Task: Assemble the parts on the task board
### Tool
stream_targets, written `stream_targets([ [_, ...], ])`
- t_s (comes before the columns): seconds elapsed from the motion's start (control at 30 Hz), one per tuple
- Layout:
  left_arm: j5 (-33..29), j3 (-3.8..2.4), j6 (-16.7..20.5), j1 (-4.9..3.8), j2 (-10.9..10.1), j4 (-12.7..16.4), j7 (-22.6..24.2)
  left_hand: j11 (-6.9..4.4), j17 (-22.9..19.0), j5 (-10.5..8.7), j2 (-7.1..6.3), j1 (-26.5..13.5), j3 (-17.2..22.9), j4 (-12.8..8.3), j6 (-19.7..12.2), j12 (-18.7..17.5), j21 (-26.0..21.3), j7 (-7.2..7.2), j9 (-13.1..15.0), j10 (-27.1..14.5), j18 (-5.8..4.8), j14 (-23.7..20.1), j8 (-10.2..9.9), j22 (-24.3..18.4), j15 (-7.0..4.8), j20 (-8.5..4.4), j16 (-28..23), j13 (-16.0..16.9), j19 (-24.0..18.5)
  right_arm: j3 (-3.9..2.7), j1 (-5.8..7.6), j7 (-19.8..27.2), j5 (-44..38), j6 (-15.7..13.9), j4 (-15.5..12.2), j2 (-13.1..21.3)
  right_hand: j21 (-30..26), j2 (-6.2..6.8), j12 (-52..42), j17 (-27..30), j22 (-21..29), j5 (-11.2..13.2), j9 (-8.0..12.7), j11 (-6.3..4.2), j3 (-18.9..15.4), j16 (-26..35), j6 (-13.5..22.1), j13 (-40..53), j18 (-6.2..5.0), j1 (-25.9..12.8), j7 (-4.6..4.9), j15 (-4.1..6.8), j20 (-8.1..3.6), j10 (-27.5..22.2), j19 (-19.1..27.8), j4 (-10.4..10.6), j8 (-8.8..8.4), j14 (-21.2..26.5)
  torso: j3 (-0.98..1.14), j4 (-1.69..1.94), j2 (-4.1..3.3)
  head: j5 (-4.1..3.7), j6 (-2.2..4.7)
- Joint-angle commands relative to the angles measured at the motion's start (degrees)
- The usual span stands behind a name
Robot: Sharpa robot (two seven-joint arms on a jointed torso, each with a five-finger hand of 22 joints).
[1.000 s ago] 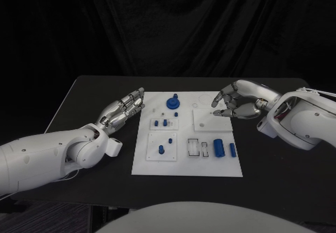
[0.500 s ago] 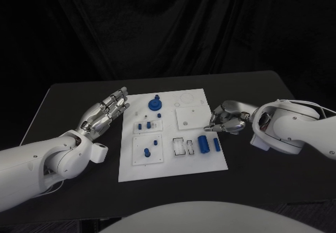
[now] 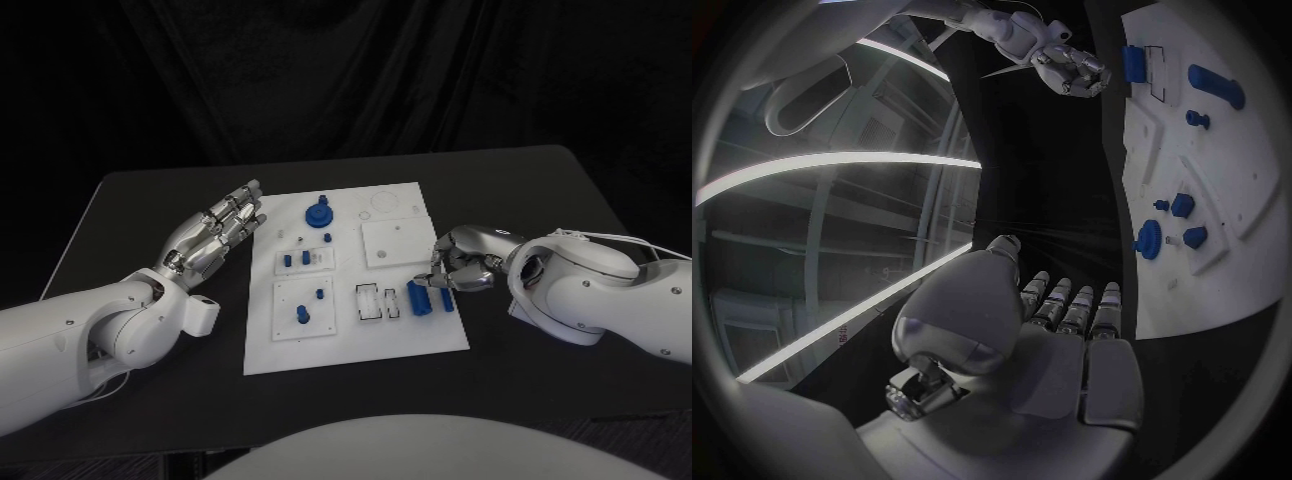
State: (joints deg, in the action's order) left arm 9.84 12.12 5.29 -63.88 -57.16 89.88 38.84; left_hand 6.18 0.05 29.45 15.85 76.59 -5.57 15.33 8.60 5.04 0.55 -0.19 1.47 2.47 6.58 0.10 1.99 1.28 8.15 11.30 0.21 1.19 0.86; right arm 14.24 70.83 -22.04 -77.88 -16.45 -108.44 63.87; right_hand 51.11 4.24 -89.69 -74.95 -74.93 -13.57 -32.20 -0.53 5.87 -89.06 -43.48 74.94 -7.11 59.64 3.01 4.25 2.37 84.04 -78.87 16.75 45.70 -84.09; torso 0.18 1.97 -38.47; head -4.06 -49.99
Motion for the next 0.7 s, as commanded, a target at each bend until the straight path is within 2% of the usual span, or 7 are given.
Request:
stream_targets([
  [0.03,-2.14,-0.03,-1.67,-0.1,0.14,-0.08,8.16,0.21,-0.05,0.26,0.15,0.56,0.35,-0.06,-0.08,-0.18,0.09,-0.34,-0.04,-0.05,0.48,-0.1,-0.16,0.06,0.42,0.49,-0.21,-0.06,-0.05,-0.02,-0.67,-5.0,-6.35,-2.98,-0.35,-0.34,7.59,0.1,-0.31,-15.05,-7.98,-0.82,-0.03,-0.54,0.47,-0.94,-1.2,15.06,1.65,-2.03,-0.22,0.05,-0.31,5.96,-2.87,-0.14,-0.12,-5.91,0.07,-0.06,0.07,0.28,-0.01],
  [0.07,-2.33,-0.03,-1.75,-0.1,0.12,-0.11,8.13,0.19,-0.05,0.31,0.14,0.59,0.38,-0.08,-0.03,-0.13,0.1,-0.38,-0.03,-0.03,0.52,-0.1,-0.15,0.07,0.43,0.53,-0.21,-0.04,-0.04,-0.02,-0.87,-5.51,-7.22,-2.96,-0.38,-0.51,14.66,0.25,-0.31,-15.05,-9.46,-1.29,-0.17,-0.93,0.84,-0.94,-2.68,15.06,2.74,-2.49,-0.7,0.49,-0.72,5.96,-5.18,-0.14,-0.21,-5.91,0.1,-0.12,0.08,0.31,-0.01],
  [0.17,-2.62,-0.03,-1.93,-0.1,0.11,-0.23,8.07,0.19,-0.05,0.31,0.14,0.59,0.38,-0.08,-0.03,-0.13,0.1,-0.38,-0.03,-0.03,0.52,-0.1,-0.15,0.07,0.43,0.53,-0.21,-0.04,-0.04,-0.03,-1.24,-6.53,-8.76,-2.53,-0.3,-1.0,19.32,0.38,-0.31,-15.05,-10.35,-1.34,-0.35,-1.4,1.26,-0.94,-3.65,15.06,3.45,-3.18,-1.09,0.97,-1.26,5.96,-6.53,-0.14,-1.07,-5.91,0.1,-0.17,0.08,0.24,-0.01],
  [0.27,-2.8,-0.03,-2.15,-0.09,0.2,-0.45,8.03,0.19,-0.05,0.33,0.15,0.61,0.4,-0.09,-0.09,-0.19,0.11,-0.4,-0.04,-0.06,0.55,-0.1,-0.17,0.09,0.43,0.57,-0.21,-0.06,-0.03,-0.03,-1.61,-7.7,-9.69,-1.24,-0.09,-1.62,19.87,0.42,-0.31,-15.05,-10.41,-0.87,-0.47,-1.47,1.29,-0.94,-3.83,15.06,3.51,-3.71,-1.14,1.07,-1.39,5.96,-6.66,-0.09,-1.46,-5.91,-0.1,-0.07,0.04,0.25,-0.01],
  [0.33,-2.87,-0.03,-2.32,-0.08,0.29,-0.61,8.03,0.18,-0.05,0.35,0.15,0.63,0.42,-0.1,-0.1,-0.19,0.11,-0.43,-0.04,-0.07,0.59,-0.1,-0.17,0.09,0.44,0.64,-0.21,-0.06,-0.02,-0.03,-1.86,-8.41,-10.08,-0.21,0.14,-2.08,20.29,0.43,-0.31,-15.05,-10.43,0.34,-0.64,-1.48,1.25,-0.94,-3.92,15.06,3.54,-4.61,-1.14,1.1,-1.47,5.96,-6.68,-0.05,-2.0,-5.91,-0.18,0.06,0.03,0.2,-0.01],
  [0.6,-2.95,-0.03,-2.63,-0.05,0.2,-0.78,7.95,0.18,-0.05,0.36,0.16,0.65,0.45,-0.11,-0.12,-0.21,0.12,-0.46,-0.05,-0.08,0.63,-0.1,-0.18,0.11,0.45,0.69,-0.21,-0.06,-0.01,-0.03,-2.57,-9.62,-10.5,2.05,1.0,-3.38,20.21,0.2,-0.31,-15.05,-10.29,1.91,-0.89,-1.45,1.04,-0.94,-4.24,15.06,3.45,-6.62,-1.09,1.09,-1.48,5.96,-6.4,-0.01,-3.0,-5.91,-0.12,-0.15,-0.04,0.48,-0.01],
  [0.7,-2.96,-0.03,-2.82,-0.04,0.24,-0.87,7.85,0.18,-0.05,0.37,0.18,0.68,0.49,-0.12,-0.13,-0.21,0.14,-0.49,-0.05,-0.09,0.68,-0.1,-0.19,0.15,0.47,0.79,-0.21,-0.06,0.02,-0.03,-2.69,-9.8,-10.54,2.81,1.42,-3.79,20.03,0.2,-0.31,-15.05,-10.21,2.38,-0.89,-1.41,0.84,-0.94,-4.34,15.06,3.4,-7.3,-1.04,1.06,-1.45,5.96,-6.24,-0.01,-3.53,-5.91,-0.2,0.0,0.02,0.51,-0.01],
])
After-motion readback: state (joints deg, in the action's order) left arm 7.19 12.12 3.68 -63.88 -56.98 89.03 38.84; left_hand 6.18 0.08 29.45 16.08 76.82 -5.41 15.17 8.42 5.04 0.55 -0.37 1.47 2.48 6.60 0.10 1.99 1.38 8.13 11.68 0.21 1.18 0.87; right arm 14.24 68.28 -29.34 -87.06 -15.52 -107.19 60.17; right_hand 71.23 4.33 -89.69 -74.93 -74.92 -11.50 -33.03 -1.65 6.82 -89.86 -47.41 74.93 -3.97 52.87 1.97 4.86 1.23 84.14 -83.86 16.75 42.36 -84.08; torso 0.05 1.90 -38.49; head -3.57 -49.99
